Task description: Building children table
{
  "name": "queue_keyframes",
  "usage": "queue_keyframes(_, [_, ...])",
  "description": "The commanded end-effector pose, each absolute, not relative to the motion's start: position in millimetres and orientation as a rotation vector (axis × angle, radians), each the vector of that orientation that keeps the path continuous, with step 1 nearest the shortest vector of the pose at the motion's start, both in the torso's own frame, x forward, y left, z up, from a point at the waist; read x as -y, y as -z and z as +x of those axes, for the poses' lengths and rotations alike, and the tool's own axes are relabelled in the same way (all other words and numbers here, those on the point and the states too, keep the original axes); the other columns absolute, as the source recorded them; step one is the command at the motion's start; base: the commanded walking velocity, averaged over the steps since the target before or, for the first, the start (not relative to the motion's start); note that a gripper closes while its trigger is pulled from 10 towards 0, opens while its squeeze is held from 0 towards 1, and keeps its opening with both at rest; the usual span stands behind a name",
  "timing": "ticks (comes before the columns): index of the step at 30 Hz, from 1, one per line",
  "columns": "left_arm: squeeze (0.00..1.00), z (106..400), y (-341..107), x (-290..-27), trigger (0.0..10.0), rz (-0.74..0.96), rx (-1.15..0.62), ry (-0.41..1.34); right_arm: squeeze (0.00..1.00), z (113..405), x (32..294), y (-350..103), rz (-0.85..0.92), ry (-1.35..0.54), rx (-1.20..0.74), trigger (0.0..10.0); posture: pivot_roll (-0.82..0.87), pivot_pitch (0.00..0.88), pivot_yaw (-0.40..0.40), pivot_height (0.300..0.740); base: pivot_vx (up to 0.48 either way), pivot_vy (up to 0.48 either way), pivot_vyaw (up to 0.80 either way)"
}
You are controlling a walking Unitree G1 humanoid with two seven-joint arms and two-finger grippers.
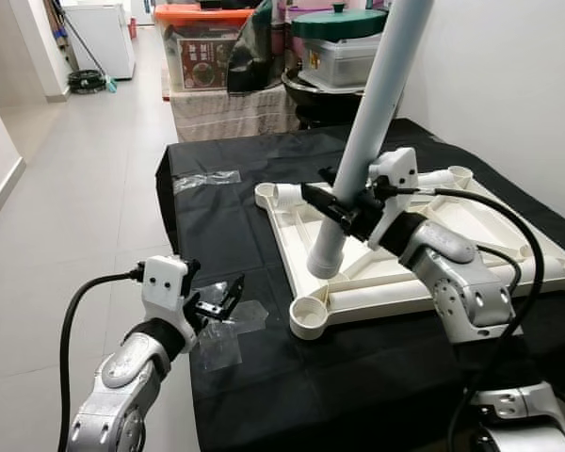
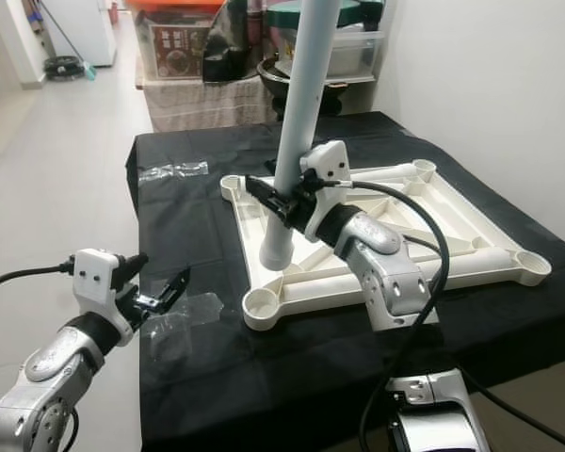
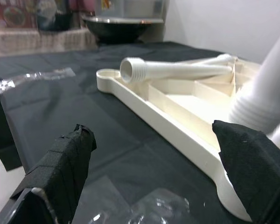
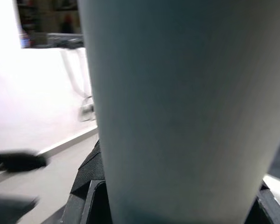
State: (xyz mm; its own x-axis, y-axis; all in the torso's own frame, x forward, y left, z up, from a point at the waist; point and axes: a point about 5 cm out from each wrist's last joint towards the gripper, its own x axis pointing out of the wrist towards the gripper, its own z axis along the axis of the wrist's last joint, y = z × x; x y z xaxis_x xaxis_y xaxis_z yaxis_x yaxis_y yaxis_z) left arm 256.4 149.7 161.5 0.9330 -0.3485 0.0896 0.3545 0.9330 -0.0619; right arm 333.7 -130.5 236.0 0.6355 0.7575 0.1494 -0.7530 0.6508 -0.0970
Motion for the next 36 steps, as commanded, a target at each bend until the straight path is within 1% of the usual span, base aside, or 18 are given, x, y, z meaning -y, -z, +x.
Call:
queue_keyframes(1, [0.0,254,-161,-153,10.0,-0.083,0.075,0.355,0.0,331,126,-229,-0.021,-0.906,0.159,10.0,0.09,0.0,-0.045,0.74,0.0,0.0,0.0])
queue_keyframes(2, [0.0,254,-161,-153,10.0,-0.083,0.075,0.355,0.0,331,126,-229,-0.021,-0.906,0.159,10.0,0.09,0.0,-0.045,0.74,0.0,0.0,0.0])
queue_keyframes(4, [0.0,253,-160,-156,10.0,-0.085,0.069,0.35,0.0,325,114,-216,-0.037,-0.999,0.119,10.0,0.1,0.0,-0.046,0.74,0.0,0.0,0.0])
queue_keyframes(5, [0.0,253,-160,-156,10.0,-0.085,0.069,0.35,0.0,325,114,-216,-0.037,-0.999,0.119,10.0,0.1,0.0,-0.046,0.74,0.0,0.0,0.0])
queue_keyframes(6, [0.0,252,-159,-157,10.0,-0.086,0.067,0.35,0.0,321,109,-210,-0.037,-1.054,0.101,10.0,0.1,0.0,-0.046,0.74,0.0,0.0,0.0])
queue_keyframes(7, [0.0,252,-159,-157,10.0,-0.086,0.067,0.35,0.0,321,109,-210,-0.037,-1.054,0.101,10.0,0.1,0.0,-0.046,0.74,0.0,0.0,0.0])
queue_keyframes(9, [0.0,249,-160,-158,10.0,-0.089,0.065,0.351,0.0,317,104,-199,-0.064,-1.143,0.064,10.0,0.11,0.0,-0.049,0.74,0.0,0.0,0.0])
queue_keyframes(11, [0.0,248,-160,-159,10.0,-0.09,0.064,0.35,0.0,318,106,-193,-0.086,-1.182,0.038,10.0,0.13,0.0,-0.059,0.74,0.0,0.0,0.0])
queue_keyframes(16, [0.0,246,-159,-161,10.0,-0.093,0.064,0.344,0.0,320,110,-191,-0.097,-1.197,0.025,10.0,0.13,0.0,-0.06,0.74,0.0,0.0,0.0])
queue_keyframes(20, [0.0,243,-160,-162,10.0,-0.102,0.062,0.337,0.0,326,121,-189,-0.129,-1.199,0.003,10.0,0.14,0.0,-0.062,0.74,0.0,0.0,0.0])
queue_keyframes(25, [0.0,242,-160,-162,10.0,-0.118,0.059,0.34,0.0,327,134,-195,-0.106,-1.214,-0.016,10.0,0.13,0.0,-0.054,0.74,0.0,0.0,0.0])
queue_keyframes(30, [0.0,243,-161,-160,10.0,-0.127,0.062,0.351,0.0,329,141,-196,-0.1,-1.219,-0.022,10.0,0.12,0.0,-0.052,0.74,0.0,0.0,0.0])
queue_keyframes(36, [0.0,241,-161,-155,10.0,-0.14,0.062,0.362,0.0,329,138,-190,-0.093,-1.244,-0.031,10.0,0.12,0.0,-0.056,0.74,0.0,0.0,0.0])
